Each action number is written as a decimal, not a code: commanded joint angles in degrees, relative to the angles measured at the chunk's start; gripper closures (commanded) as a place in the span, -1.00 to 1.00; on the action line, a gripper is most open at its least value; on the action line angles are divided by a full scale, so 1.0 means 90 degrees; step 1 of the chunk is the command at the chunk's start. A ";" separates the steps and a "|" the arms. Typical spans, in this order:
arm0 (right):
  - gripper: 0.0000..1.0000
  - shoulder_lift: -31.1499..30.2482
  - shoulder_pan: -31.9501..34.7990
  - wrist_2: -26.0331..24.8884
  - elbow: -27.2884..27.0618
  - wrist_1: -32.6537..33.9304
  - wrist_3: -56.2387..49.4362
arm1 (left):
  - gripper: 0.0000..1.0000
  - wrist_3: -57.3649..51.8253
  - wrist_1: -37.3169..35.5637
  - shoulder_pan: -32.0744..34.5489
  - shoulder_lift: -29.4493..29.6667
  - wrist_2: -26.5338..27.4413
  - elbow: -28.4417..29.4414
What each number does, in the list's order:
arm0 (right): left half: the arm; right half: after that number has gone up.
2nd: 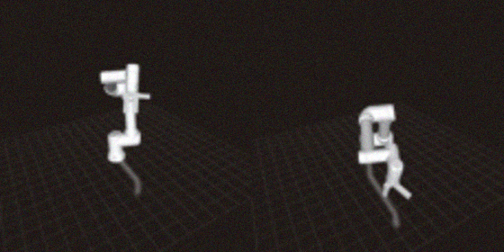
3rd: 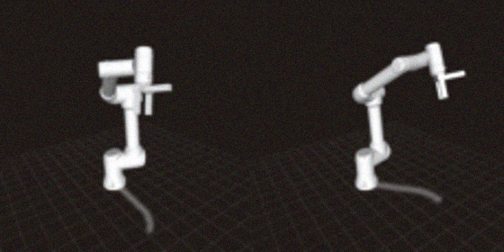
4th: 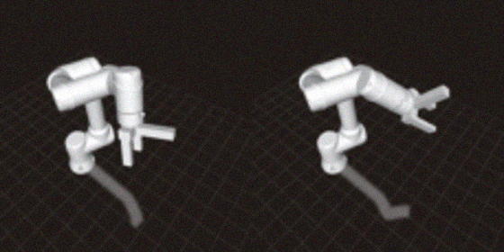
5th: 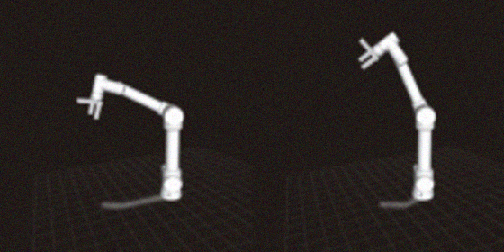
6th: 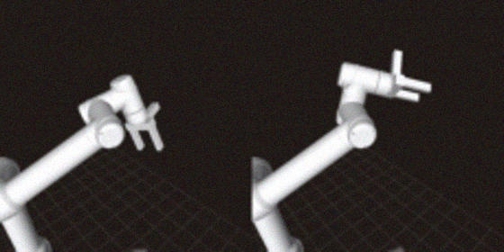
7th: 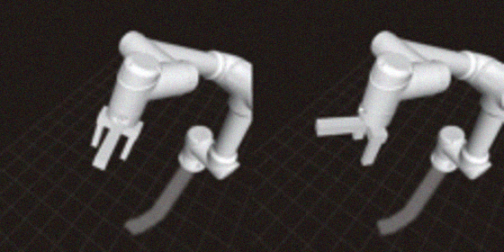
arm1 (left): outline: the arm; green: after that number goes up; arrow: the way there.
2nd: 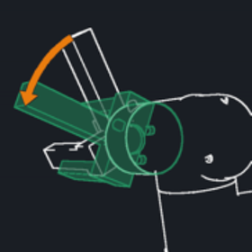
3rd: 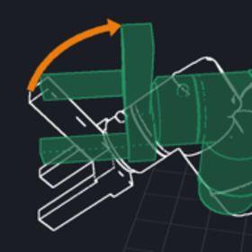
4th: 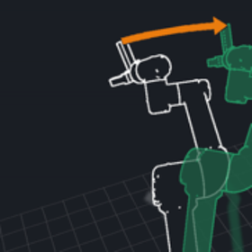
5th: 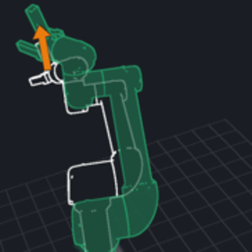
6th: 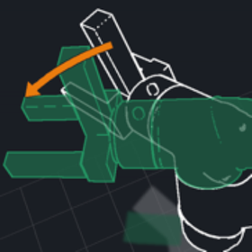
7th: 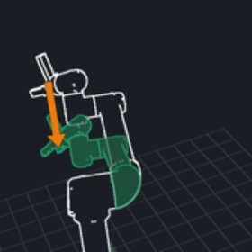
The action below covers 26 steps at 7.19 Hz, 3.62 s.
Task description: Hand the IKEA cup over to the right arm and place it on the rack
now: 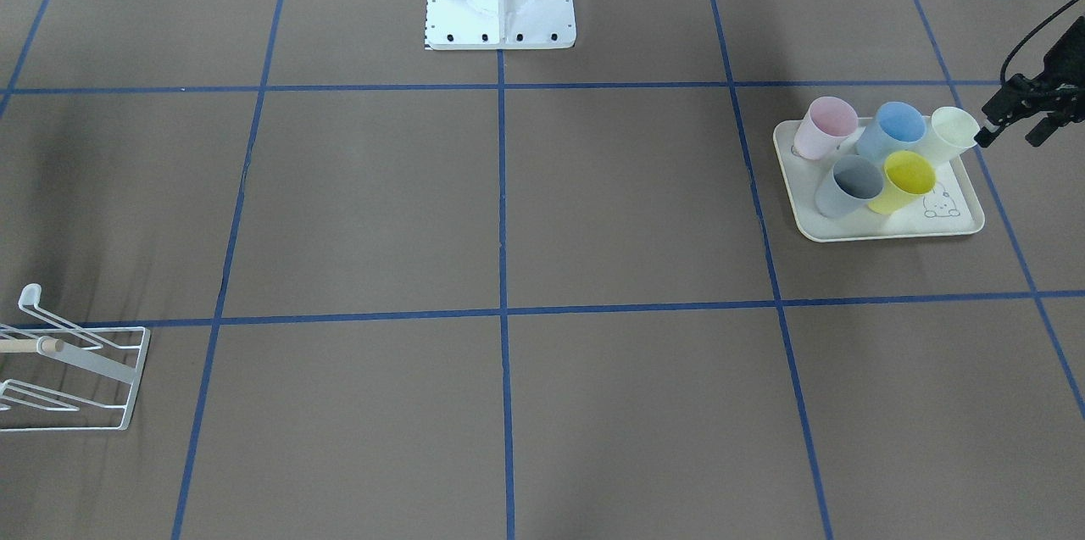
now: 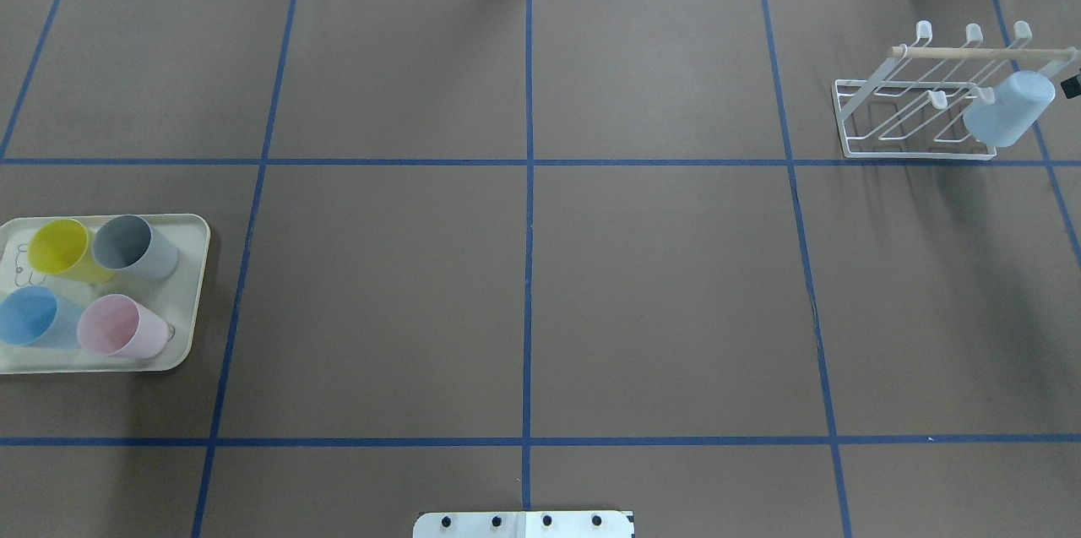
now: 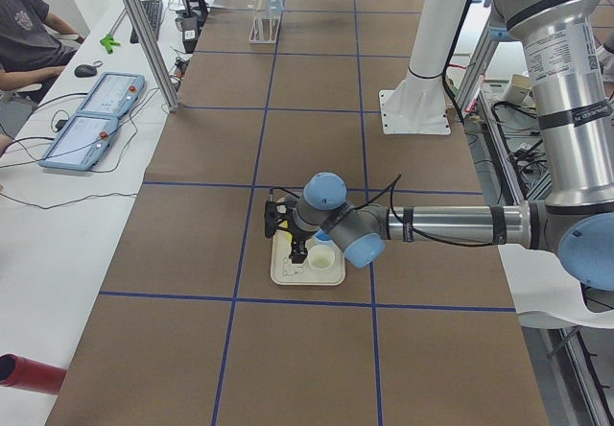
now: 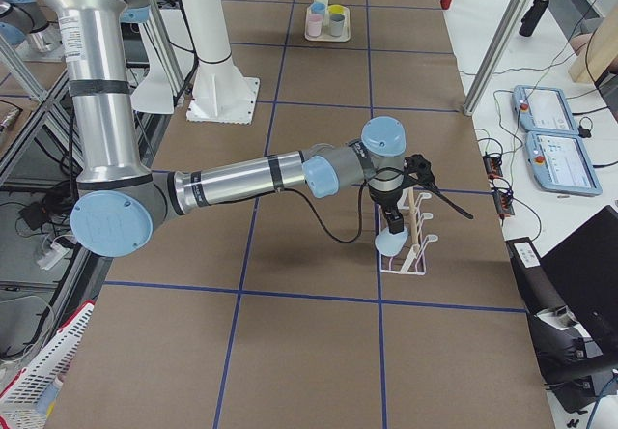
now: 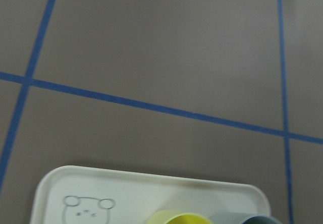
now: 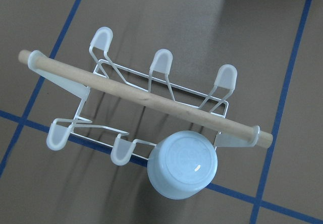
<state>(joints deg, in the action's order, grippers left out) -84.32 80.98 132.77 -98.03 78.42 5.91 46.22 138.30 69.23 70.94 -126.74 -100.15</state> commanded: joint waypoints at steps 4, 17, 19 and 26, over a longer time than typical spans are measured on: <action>-0.99 -0.0016 -0.0072 0.0014 -0.0045 -0.0012 0.0018 | -1.00 -0.0400 -0.0394 -0.0337 -0.0550 0.0537 0.0024; -0.99 0.0004 -0.0199 0.0131 -0.0045 -0.0012 0.0115 | 1.00 -0.0145 -0.0572 -0.1013 -0.0255 -0.0223 -0.0043; -0.99 0.0004 -0.0296 0.0111 -0.0045 -0.0012 0.0115 | 1.00 -0.0252 -0.0581 -0.0615 -0.0285 -0.0283 -0.0016; -0.99 0.0354 -0.1271 0.0024 -0.0289 -0.1297 0.2590 | 1.00 -0.0078 -0.2239 0.0921 0.0632 -0.0732 -0.1107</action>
<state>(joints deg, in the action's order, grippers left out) -82.11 71.72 133.10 -100.61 71.47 22.78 44.73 121.65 76.45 73.92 -133.10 -107.35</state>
